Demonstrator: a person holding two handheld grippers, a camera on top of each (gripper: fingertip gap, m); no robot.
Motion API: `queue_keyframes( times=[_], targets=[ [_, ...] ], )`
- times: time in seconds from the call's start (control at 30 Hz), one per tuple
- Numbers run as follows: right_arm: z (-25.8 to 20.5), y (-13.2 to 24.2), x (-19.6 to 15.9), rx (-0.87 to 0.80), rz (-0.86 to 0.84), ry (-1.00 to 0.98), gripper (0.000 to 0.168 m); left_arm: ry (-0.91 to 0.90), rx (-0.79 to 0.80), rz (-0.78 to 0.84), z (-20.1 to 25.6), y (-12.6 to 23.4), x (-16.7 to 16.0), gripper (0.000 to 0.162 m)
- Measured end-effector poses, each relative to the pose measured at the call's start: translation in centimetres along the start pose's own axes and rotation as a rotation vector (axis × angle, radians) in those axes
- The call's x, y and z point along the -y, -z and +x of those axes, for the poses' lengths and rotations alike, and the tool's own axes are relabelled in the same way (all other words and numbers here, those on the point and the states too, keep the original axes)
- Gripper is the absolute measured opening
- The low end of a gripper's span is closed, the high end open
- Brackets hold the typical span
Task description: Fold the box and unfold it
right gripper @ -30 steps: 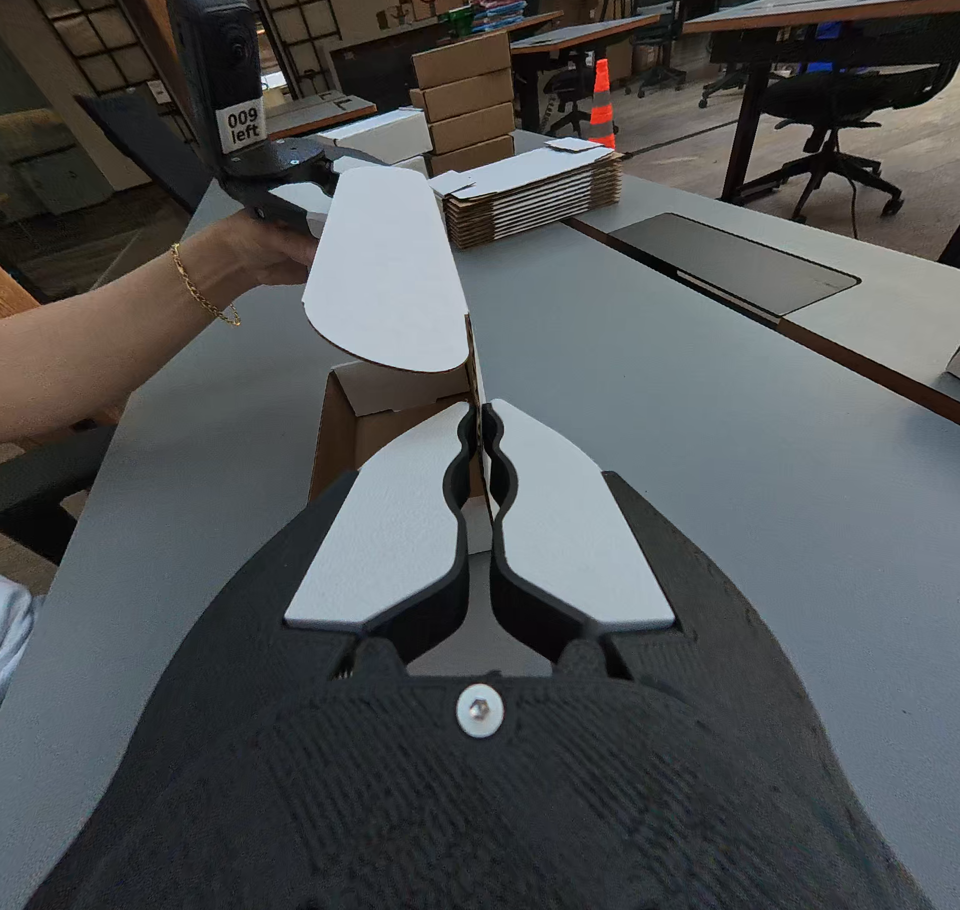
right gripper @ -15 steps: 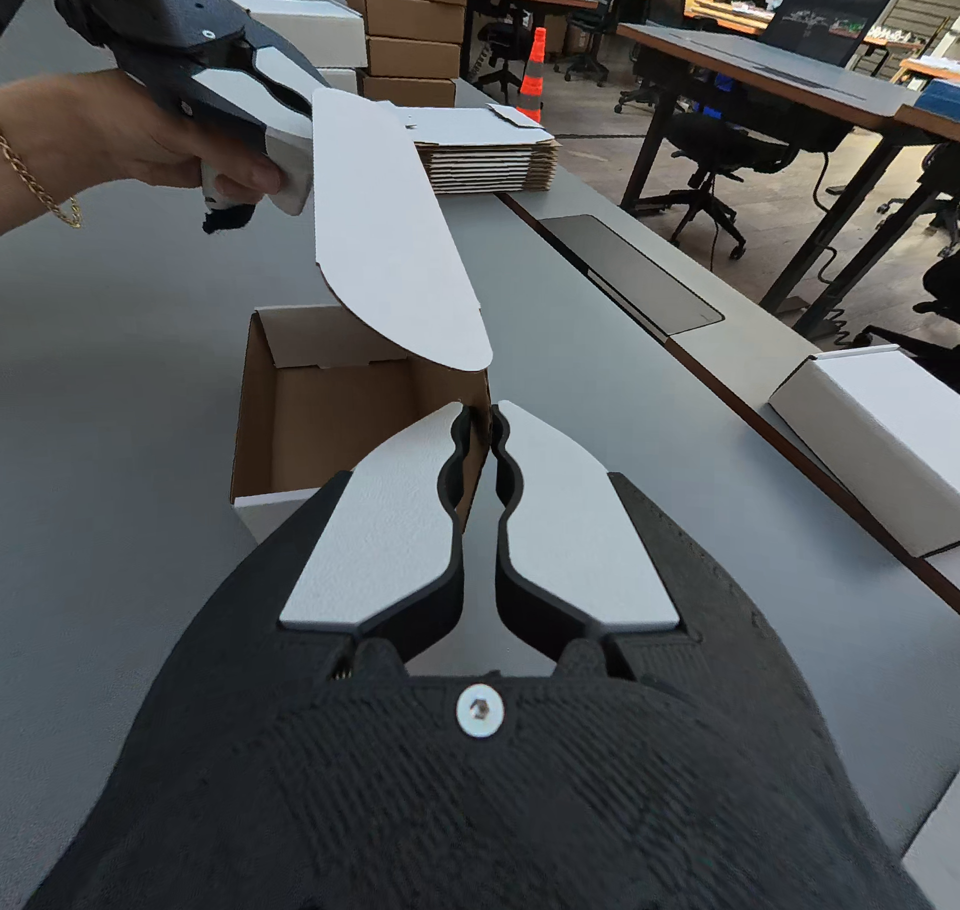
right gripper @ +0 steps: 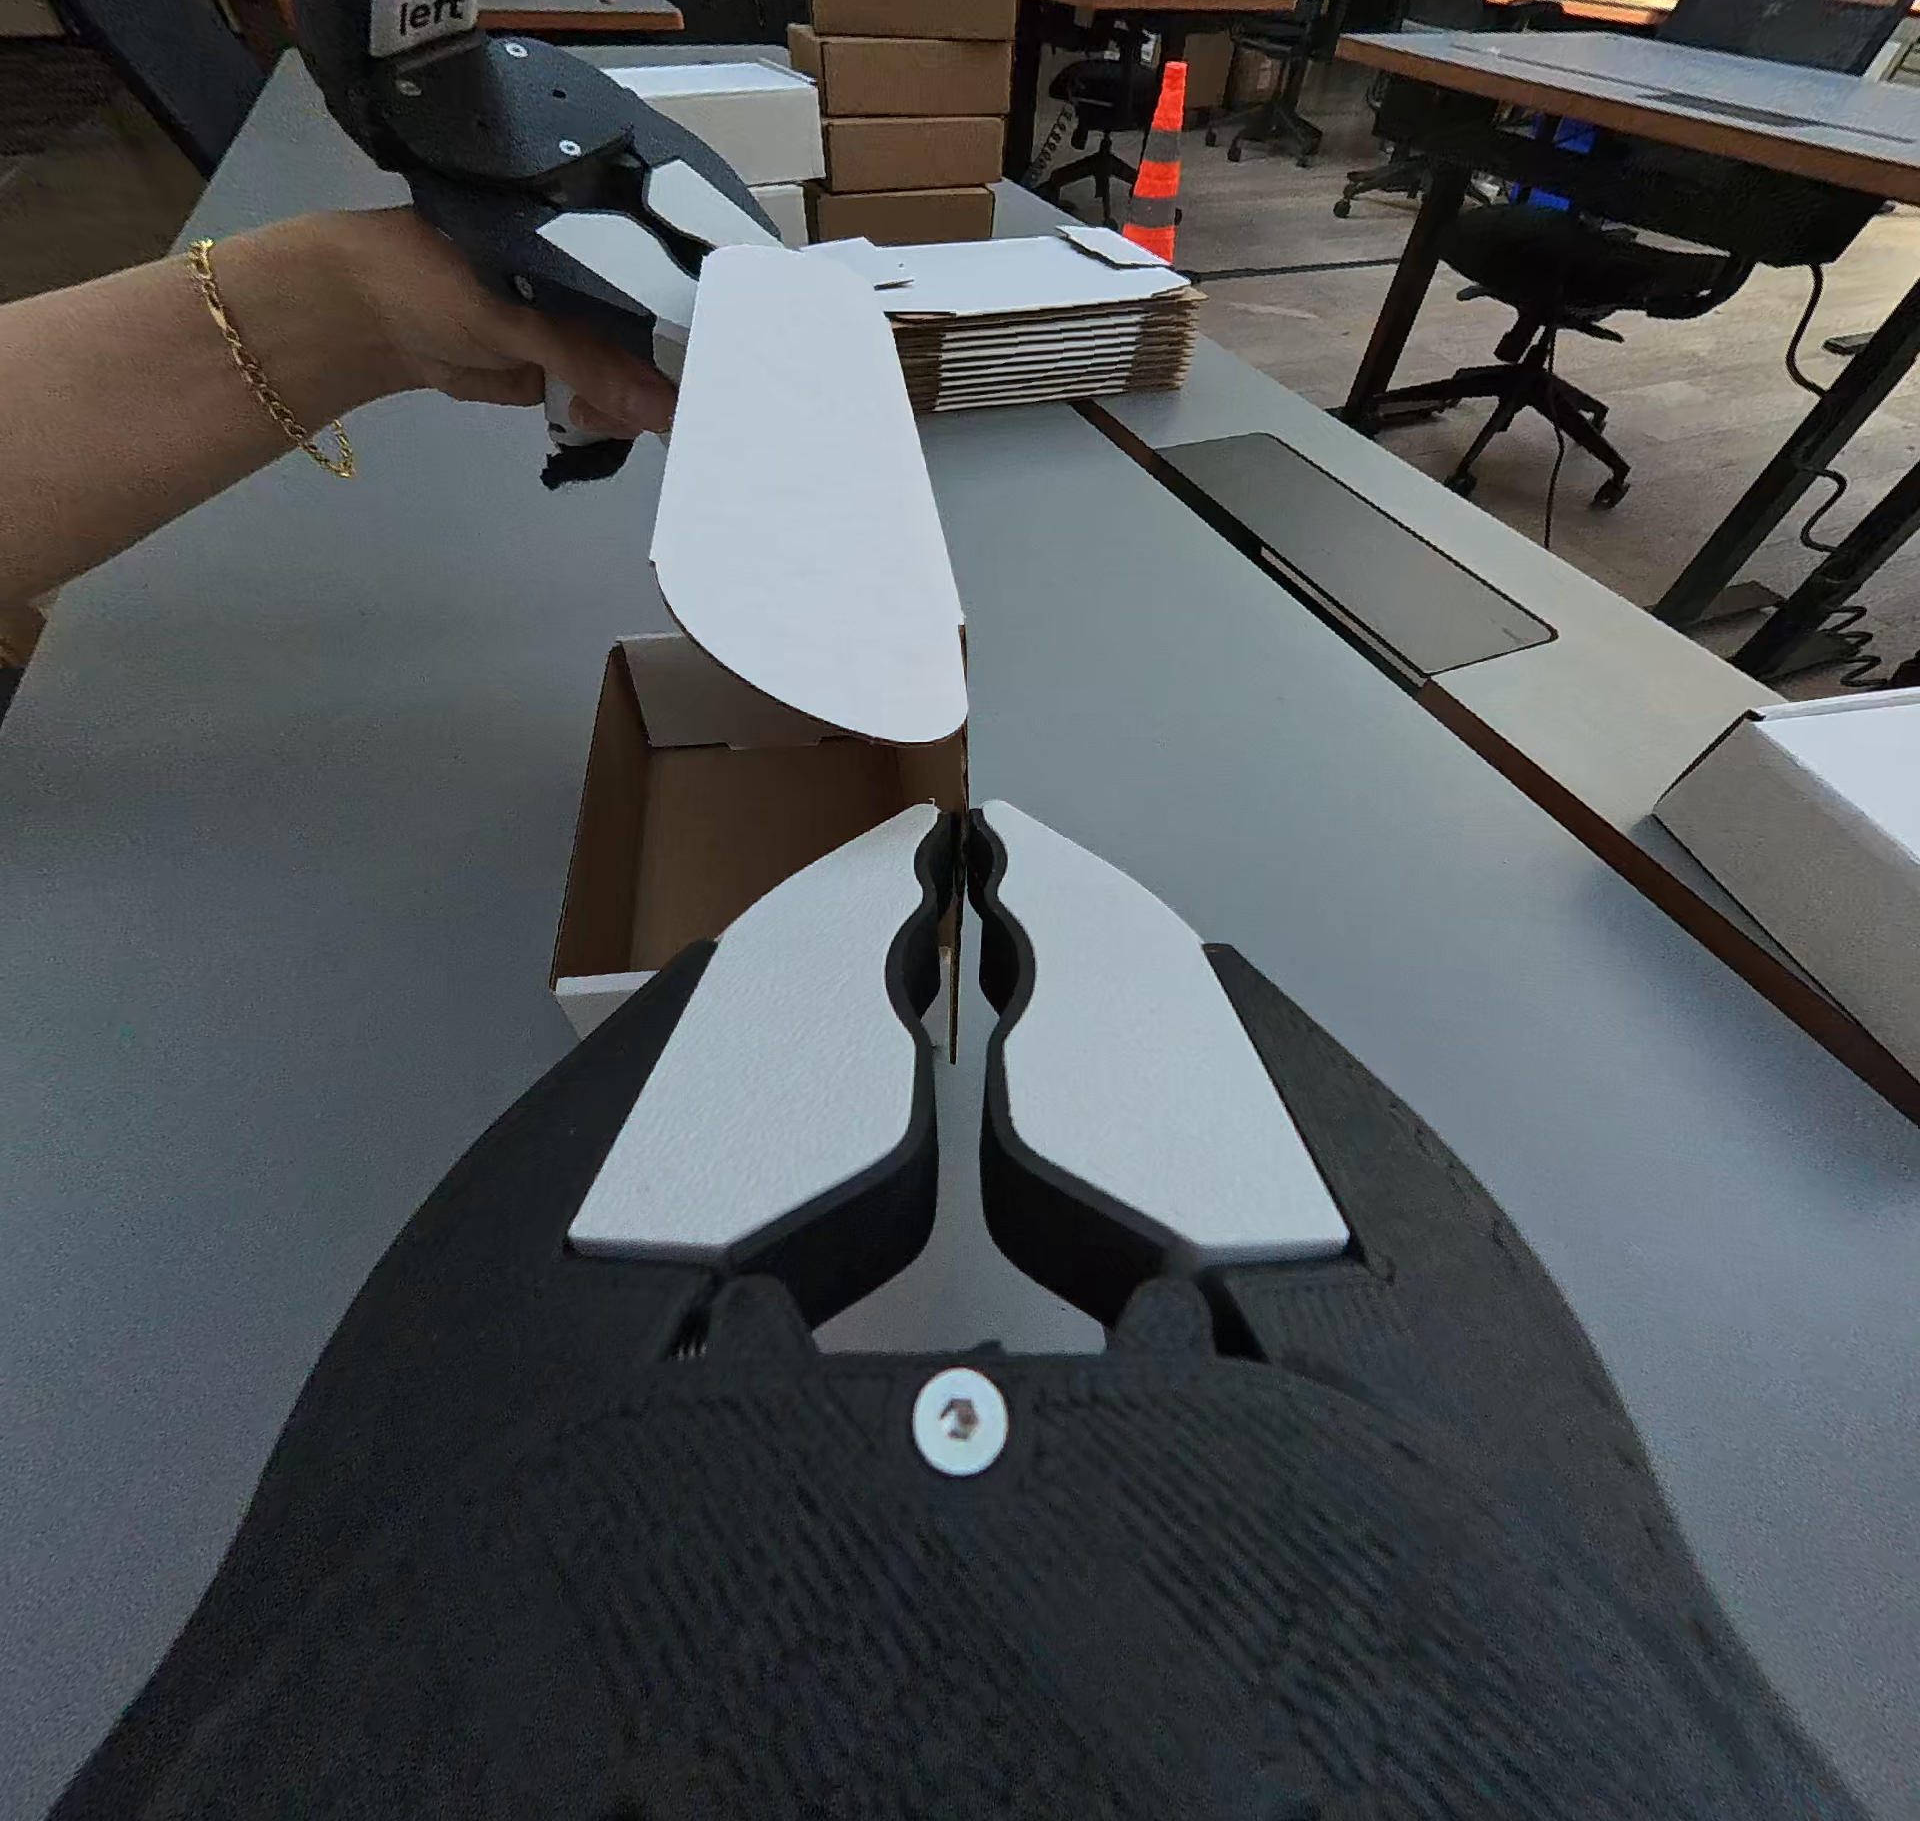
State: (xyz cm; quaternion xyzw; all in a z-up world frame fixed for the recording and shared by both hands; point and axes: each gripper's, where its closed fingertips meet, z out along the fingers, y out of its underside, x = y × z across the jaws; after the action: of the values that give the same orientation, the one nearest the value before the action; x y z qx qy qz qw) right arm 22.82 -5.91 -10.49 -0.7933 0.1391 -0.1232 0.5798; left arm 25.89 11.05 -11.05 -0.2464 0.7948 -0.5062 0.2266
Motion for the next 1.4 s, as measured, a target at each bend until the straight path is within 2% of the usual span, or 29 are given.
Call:
queue_keyframes(
  times=[0.17,0.33,0.43,0.57,0.7,0.87,1.0,1.1,1.4],
  targets=[
    [0.9,-0.2,0.0,-0.069,-0.013,-0.082,0.002,0.133,0.001,0.013,-0.1,-0.2,0.0,0.002],
    [1.8,-1.0,0.5,-0.298,0.016,-0.157,0.002,0.334,0.190,0.059,0.0,-0.5,0.2,0.002],
    [1.9,-1.6,1.0,-0.407,0.123,-0.321,0.003,0.379,0.296,0.062,0.6,-0.4,0.2,0.004],
    [1.6,-2.3,1.4,-0.460,0.339,-0.575,0.007,0.448,0.441,0.069,1.3,-0.4,0.3,0.005],
    [1.4,-2.6,0.7,-0.589,0.328,-0.520,0.007,0.505,0.561,0.114,2.1,-0.5,0.4,0.006],
    [0.8,-2.0,-0.3,-0.702,0.339,-0.446,0.004,0.569,0.626,0.196,3.6,-0.7,0.0,0.005],
    [0.1,-1.8,-1.2,-0.663,0.393,-0.508,0.004,0.593,0.627,0.233,5.2,-0.4,-0.7,0.007],
    [-0.2,-1.5,-2.1,-0.691,0.330,-0.454,0.003,0.520,0.646,0.210,6.1,0.0,-1.5,0.005],
    [-1.8,-1.3,-6.2,-0.724,-0.043,-0.302,0.002,0.435,0.587,0.023,8.6,-0.6,-5.5,0.006]
  ],
)
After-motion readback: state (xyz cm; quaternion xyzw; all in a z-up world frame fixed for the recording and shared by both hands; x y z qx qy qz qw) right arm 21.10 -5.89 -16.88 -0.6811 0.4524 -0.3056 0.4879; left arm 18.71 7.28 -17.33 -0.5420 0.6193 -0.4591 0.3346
